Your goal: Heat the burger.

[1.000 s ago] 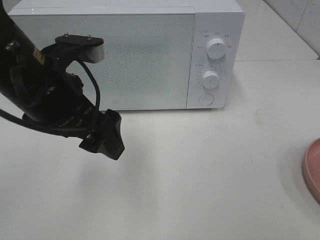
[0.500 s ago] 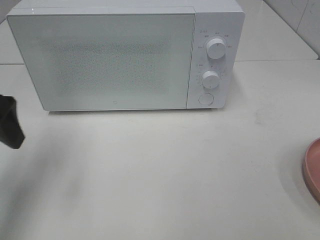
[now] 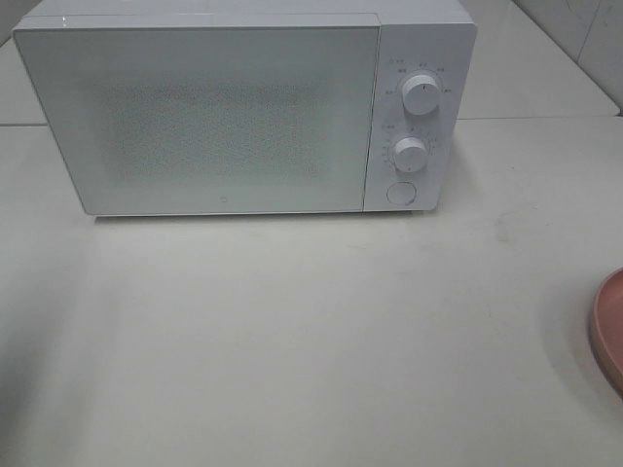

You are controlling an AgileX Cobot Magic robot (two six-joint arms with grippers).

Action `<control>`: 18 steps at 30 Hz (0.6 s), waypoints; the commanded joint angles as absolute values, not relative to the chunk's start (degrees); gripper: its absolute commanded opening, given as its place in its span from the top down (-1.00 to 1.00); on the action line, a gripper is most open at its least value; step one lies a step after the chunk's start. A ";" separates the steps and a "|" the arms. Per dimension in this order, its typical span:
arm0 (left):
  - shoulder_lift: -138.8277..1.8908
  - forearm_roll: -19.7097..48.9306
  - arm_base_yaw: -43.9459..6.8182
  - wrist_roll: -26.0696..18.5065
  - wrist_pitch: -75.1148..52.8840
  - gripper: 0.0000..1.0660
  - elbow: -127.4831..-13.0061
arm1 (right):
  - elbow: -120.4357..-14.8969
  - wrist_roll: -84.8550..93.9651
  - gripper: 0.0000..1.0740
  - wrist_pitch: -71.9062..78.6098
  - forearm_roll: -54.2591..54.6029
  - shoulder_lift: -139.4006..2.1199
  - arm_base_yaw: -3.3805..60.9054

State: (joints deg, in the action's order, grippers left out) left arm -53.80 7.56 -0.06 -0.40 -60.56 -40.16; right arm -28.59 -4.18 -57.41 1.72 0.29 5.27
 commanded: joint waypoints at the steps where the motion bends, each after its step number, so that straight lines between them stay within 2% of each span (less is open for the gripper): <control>1: -44.52 5.84 0.17 0.00 -61.59 -0.88 -36.44 | -28.48 -3.50 -0.39 -57.07 1.66 1.78 4.98; 9: -29.39 3.90 0.17 0.00 -61.65 -0.88 -30.02 | -28.48 -3.50 -0.39 -57.07 1.66 1.78 4.98; 18: -13.98 3.27 0.17 -0.46 -61.31 -0.88 -29.56 | -28.48 -3.50 -0.39 -57.07 1.66 1.78 4.98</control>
State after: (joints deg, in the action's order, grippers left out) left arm -17.82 3.67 -0.06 -0.40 -61.54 -29.79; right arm -28.59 -4.18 -57.41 1.72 0.29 5.27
